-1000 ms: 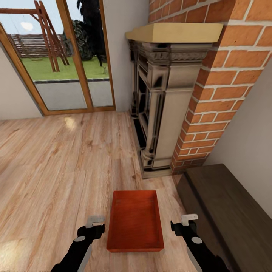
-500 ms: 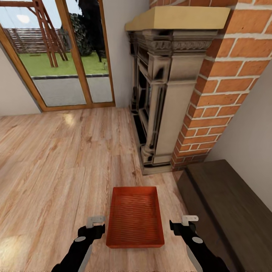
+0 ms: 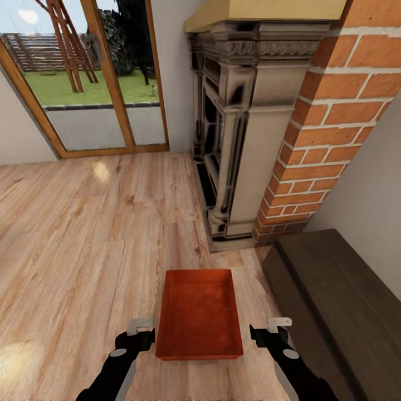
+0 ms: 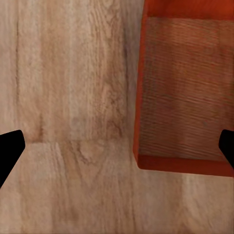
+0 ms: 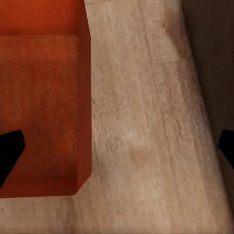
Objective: Move the two storage containers from the living room to the garage. In the garage, place one container on the floor and stack the other container on top of it (either order is fine).
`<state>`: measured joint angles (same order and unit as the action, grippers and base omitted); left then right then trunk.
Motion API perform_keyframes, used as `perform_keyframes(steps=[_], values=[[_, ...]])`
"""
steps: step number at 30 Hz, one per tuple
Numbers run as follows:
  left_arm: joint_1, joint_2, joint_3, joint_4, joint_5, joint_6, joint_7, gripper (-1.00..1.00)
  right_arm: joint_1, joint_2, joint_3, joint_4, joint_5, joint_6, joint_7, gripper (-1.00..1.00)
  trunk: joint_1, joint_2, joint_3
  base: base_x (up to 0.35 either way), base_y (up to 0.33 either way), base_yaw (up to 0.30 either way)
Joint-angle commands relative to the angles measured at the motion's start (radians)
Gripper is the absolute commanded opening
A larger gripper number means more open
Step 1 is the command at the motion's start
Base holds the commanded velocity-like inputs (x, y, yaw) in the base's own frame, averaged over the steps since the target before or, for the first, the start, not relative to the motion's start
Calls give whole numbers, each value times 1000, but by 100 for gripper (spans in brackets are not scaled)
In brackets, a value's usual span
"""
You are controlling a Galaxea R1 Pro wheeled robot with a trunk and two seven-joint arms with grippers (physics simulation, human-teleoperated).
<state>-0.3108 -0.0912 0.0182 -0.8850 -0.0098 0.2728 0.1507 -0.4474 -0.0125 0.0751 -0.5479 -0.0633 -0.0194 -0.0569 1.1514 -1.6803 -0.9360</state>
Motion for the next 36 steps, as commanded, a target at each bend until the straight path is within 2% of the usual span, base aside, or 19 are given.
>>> perform_keyframes(steps=[1, 5, 13, 22, 25, 30, 36], values=[[0, -1, 2, -2, -1, 5, 1, 100, -1, -1, 8, 0, -6, -2, -6, 100, 4, -8, -6, 0, 0, 0], [-1, 1, 2, -2, -1, 5, 2, 100, -1, -1, 8, 0, -6, -2, -6, 100, 19, -36, -25, 39, 0, 0], [0, 2, 2, -3, -1, 5, 4, 100, -1, -1, 8, 0, -6, -2, -6, 100, 50, -92, -63, 236, 0, 0], [0, 1, 2, -3, -1, 4, 4, 100, -1, -1, 6, 0, -4, -8, -5, 100, 84, -155, -105, 16, 0, 0], [0, -16, 3, -10, -2, -13, 3, 100, -1, 16, 24, -17, 13, -25, -1, 100, 84, -154, -105, 0, 0, 0], [1, -38, 3, 11, -2, -23, 5, 100, -5, 39, 32, 0, 10, -37, -1, 100, 84, -154, -105, 0, 0, 0], [1, -39, 1, 18, -9, -57, 11, 100, -8, 49, 65, 6, 12, -52, -2, 100, 84, -154, -105, 0, 0, 0]])
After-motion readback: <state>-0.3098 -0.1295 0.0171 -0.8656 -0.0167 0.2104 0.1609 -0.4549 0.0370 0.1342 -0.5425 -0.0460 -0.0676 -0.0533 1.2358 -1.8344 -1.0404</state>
